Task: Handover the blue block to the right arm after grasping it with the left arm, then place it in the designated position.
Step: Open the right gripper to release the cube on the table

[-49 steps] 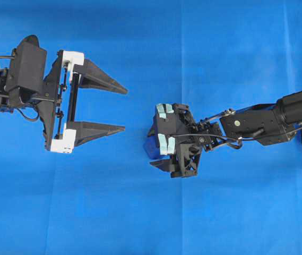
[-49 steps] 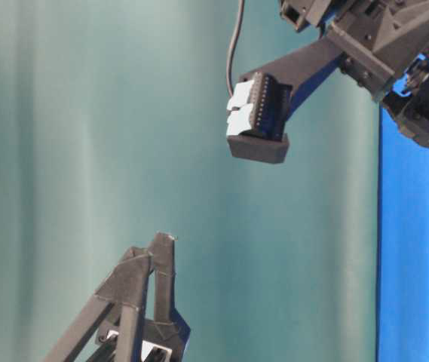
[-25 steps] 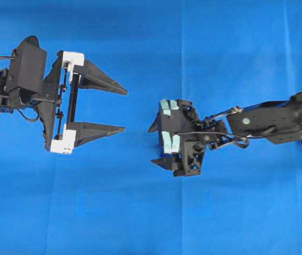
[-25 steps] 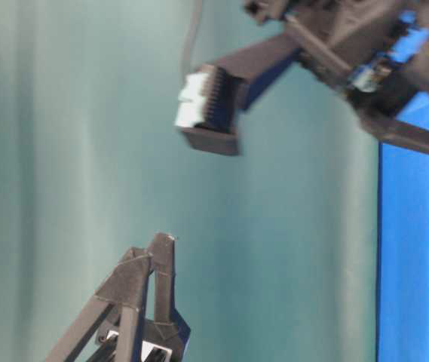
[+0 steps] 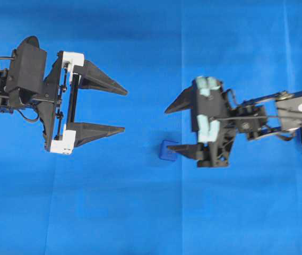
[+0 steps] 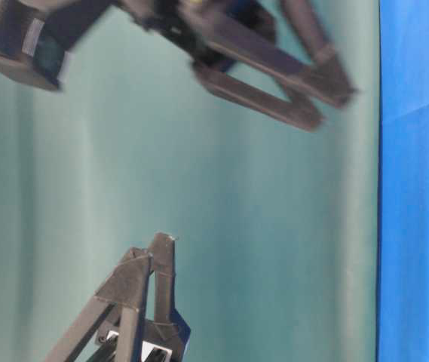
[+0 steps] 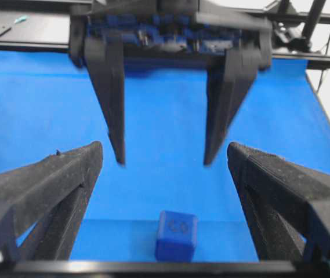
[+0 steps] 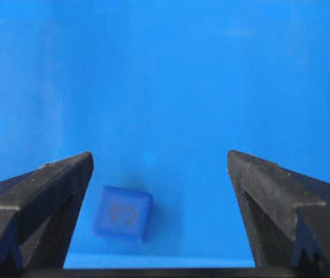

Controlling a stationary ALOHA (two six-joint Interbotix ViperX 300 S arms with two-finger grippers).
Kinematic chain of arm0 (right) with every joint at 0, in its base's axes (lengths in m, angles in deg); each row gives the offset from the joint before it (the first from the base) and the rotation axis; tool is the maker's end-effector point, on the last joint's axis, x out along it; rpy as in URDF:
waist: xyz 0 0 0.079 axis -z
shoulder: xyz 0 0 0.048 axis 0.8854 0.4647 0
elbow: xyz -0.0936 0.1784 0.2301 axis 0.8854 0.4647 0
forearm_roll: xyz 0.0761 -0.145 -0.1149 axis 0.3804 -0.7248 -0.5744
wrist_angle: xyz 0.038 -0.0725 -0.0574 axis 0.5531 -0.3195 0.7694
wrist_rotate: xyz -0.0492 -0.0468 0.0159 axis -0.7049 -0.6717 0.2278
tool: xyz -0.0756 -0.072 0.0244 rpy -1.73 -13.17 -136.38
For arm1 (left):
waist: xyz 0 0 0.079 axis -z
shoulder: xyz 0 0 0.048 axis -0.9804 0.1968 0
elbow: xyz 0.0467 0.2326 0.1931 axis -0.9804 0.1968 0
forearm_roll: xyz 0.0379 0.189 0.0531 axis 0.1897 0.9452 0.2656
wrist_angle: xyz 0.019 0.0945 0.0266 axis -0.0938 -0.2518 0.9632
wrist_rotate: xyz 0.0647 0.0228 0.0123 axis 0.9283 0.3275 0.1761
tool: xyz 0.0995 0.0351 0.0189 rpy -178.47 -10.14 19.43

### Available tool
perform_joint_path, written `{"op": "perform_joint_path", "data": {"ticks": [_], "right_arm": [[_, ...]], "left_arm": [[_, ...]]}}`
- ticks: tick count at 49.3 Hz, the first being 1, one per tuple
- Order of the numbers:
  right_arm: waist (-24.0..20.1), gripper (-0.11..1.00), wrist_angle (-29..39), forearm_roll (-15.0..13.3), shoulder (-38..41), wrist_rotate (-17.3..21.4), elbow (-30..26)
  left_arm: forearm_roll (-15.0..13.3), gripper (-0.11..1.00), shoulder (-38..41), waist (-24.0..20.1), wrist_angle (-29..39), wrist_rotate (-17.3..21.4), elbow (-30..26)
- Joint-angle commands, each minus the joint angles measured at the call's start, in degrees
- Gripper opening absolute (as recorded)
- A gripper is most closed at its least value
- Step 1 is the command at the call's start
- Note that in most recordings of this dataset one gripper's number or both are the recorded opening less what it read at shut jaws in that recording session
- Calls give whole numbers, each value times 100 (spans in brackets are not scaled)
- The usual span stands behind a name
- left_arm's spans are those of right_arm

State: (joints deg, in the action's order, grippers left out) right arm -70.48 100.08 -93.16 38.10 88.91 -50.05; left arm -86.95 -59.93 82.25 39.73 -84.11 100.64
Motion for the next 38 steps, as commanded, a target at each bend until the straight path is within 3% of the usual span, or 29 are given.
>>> {"op": "perform_joint_path", "data": {"ticks": [1, 22, 38], "right_arm": [[-18, 88, 220, -62, -378, 9, -132], [-18, 88, 642, -149, -1327, 0, 35], [-18, 88, 606, -149, -1433, 9, 105]], "left_arm": [[9, 93, -97, 26, -26, 0, -79], [9, 93, -97, 26, -26, -9, -88], [9, 93, -97, 44, -26, -9, -97]]}}
